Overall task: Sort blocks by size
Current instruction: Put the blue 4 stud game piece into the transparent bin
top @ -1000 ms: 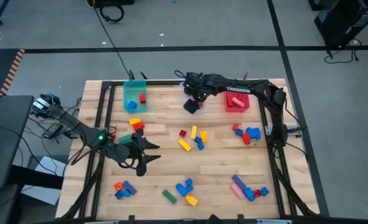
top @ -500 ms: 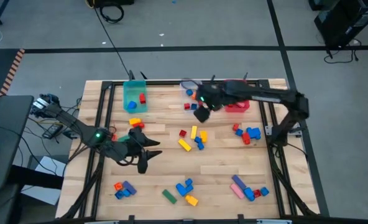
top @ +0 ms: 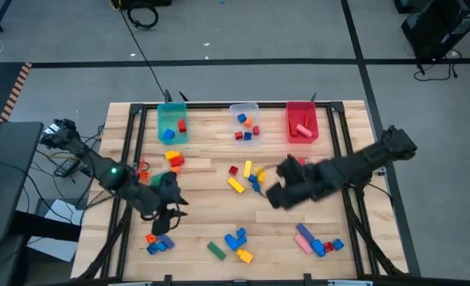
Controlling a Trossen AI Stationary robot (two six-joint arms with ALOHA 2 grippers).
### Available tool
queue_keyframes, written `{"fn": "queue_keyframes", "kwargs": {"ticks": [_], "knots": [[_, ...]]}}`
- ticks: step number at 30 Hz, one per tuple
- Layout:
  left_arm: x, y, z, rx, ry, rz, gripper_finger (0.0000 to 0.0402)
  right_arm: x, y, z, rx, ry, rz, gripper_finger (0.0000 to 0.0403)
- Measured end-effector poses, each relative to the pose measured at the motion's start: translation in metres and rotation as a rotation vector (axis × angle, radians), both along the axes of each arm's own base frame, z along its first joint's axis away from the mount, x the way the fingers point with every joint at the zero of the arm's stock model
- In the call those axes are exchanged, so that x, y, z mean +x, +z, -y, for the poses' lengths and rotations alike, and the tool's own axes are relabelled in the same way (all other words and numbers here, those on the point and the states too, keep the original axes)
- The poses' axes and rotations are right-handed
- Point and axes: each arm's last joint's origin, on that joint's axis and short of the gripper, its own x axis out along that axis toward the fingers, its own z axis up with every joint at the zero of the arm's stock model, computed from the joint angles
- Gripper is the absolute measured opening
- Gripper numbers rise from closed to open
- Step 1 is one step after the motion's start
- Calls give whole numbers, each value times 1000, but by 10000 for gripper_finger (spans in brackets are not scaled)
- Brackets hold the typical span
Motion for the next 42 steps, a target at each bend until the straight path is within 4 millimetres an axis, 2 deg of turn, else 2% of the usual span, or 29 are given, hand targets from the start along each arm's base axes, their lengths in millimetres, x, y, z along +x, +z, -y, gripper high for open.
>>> {"fn": "queue_keyframes", "kwargs": {"ticks": [4, 8, 17, 25, 30, 35, 42], "knots": [[3, -6, 20, 29, -41, -75, 160, -15, -7, -28, 19, -25, 21, 261], [9, -22, 38, 86, -36, -211, 160, -28, -11, -47, 21, -28, 50, 258], [19, -67, 69, 2, 1, -566, 160, -48, -12, -74, 26, 73, 57, 251], [11, -93, 93, 29, 39, -670, 161, -58, -11, -84, -13, 131, 78, 250], [-1, -98, 104, 79, -54, -670, 161, -60, -11, -87, -29, 148, 86, 246], [-8, -107, 108, 118, -152, -652, 161, -61, -11, -87, -37, 149, 93, 245], [-11, -117, 105, 126, -156, -663, 161, -60, -10, -87, -54, 145, 108, 244]]}}
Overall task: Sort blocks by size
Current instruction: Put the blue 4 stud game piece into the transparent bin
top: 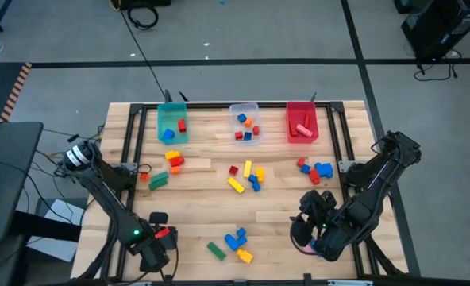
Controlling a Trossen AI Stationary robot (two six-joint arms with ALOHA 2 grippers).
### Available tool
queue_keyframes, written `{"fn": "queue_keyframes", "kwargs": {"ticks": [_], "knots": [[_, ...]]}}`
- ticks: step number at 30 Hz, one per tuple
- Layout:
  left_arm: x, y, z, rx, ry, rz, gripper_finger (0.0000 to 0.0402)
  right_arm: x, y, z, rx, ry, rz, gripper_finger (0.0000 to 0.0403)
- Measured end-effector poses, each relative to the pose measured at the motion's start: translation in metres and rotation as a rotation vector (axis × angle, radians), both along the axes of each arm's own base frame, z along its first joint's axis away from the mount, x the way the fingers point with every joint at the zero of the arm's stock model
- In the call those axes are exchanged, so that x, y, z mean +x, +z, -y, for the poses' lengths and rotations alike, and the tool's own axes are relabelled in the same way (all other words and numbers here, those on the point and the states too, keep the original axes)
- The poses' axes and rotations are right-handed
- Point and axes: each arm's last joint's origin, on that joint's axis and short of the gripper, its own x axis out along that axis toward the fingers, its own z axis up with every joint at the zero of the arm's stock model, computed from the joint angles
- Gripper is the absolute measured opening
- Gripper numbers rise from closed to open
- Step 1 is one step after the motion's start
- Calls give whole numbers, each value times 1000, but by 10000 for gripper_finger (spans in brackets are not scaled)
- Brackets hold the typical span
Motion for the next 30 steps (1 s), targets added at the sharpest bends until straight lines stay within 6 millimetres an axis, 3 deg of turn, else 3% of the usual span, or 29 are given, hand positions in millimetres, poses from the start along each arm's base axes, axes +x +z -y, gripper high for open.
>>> {"fn": "queue_keyframes", "kwargs": {"ticks": [13, 24, 30], "knots": [[-3, -10, 0, -22, -32, -2, 161, 0, 0, 0, 8, -17, 7, 241], [2, -46, 11, 47, -89, -94, 161, 1, 0, 0, 2, -29, 29, 239], [3, -50, 12, 50, -63, -108, 158, 1, 0, 0, 4, -31, 30, 238]]}}
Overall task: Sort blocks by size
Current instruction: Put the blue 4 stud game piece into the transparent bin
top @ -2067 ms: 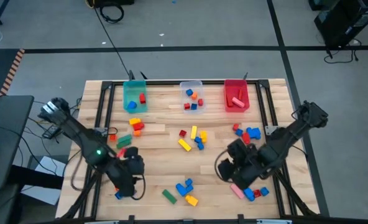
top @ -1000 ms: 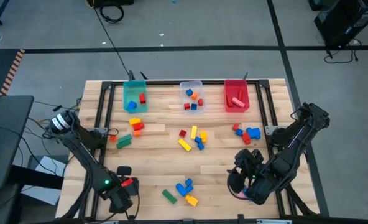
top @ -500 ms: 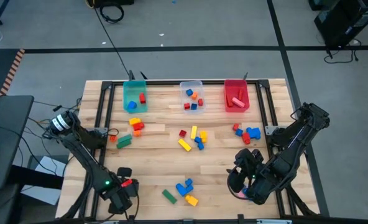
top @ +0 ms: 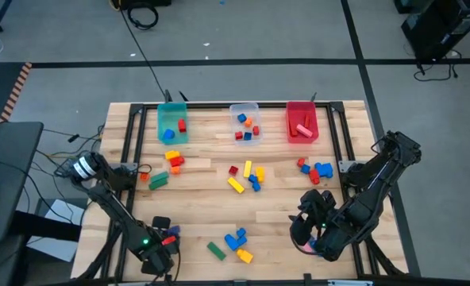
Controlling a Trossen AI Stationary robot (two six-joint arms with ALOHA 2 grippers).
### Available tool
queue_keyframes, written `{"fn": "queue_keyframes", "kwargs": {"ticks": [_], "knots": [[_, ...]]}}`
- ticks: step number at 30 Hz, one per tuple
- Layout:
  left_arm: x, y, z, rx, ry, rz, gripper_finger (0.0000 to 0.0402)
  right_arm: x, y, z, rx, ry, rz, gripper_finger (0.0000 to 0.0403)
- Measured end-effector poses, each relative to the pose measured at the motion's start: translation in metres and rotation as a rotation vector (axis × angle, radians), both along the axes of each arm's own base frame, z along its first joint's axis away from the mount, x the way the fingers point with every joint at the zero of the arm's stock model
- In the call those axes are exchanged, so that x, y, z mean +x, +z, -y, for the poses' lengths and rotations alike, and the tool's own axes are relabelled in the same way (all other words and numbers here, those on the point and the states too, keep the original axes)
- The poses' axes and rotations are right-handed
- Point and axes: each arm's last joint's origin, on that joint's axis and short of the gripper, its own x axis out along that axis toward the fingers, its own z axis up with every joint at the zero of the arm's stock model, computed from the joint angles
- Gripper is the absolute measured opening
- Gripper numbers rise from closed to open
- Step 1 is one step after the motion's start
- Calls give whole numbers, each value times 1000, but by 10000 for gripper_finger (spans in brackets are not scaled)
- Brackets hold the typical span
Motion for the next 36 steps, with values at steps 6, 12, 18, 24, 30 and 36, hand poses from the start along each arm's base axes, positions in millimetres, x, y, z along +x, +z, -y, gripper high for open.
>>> {"fn": "queue_keyframes", "kwargs": {"ticks": [6, 12, 18, 24, 30, 36], "knots": [[2, 5, 2, 20, -2, -13, 100, 0, 0, 0, 4, 0, 4, 236], [8, 20, 9, -1, 45, 50, 92, 0, 0, 0, 1, 7, 2, 233], [26, 59, 15, -77, 203, 204, 92, -6, -1, -8, -18, 64, 0, 233], [61, 105, 8, -85, 348, 451, 92, -20, -33, -19, -55, 100, 21, 231], [103, 133, -29, -83, 526, 513, 92, -32, -80, -31, 64, 159, 41, 231], [141, 147, -84, -72, 586, 522, 92, -43, -110, -19, 190, 149, 117, 229]]}}
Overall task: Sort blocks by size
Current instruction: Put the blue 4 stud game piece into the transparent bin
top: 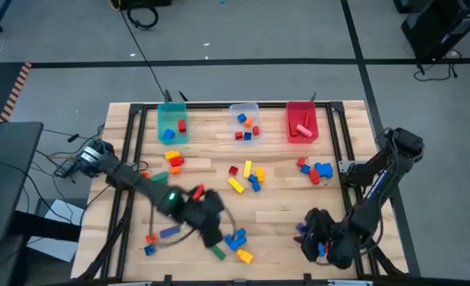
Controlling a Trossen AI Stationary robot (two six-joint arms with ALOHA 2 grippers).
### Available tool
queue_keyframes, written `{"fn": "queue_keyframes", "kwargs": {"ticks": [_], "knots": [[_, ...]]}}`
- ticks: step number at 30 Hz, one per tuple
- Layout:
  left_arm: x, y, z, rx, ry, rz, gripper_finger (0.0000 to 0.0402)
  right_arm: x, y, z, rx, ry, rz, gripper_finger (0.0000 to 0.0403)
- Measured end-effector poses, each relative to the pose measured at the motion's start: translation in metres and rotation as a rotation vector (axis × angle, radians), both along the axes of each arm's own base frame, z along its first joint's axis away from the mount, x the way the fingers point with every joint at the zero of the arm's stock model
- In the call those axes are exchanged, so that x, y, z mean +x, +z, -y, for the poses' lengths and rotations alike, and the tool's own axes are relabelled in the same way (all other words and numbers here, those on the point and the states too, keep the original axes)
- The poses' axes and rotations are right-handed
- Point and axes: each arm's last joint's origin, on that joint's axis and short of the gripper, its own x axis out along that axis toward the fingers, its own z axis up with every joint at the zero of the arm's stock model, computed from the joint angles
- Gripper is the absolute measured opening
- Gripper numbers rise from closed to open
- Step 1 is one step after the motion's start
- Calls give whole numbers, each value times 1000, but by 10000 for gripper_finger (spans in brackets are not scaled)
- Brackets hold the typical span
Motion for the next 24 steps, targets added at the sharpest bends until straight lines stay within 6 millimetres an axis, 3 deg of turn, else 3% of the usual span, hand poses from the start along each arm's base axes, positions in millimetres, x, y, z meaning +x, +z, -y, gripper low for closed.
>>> {"fn": "queue_keyframes", "kwargs": {"ticks": [9, 12, 20, 24], "knots": [[38, 12, -114, 63, 128, 24, 92, -17, -16, 50, 89, -58, 50, 229], [45, 16, -155, 91, 170, 66, 111, -20, -16, 69, 100, -97, 66, 229], [51, 19, -267, 119, 196, 225, 119, -21, -15, 110, 112, -194, 116, 229], [57, 6, -309, 70, 190, 301, 105, -18, -9, 123, 98, -223, 146, 229]]}}
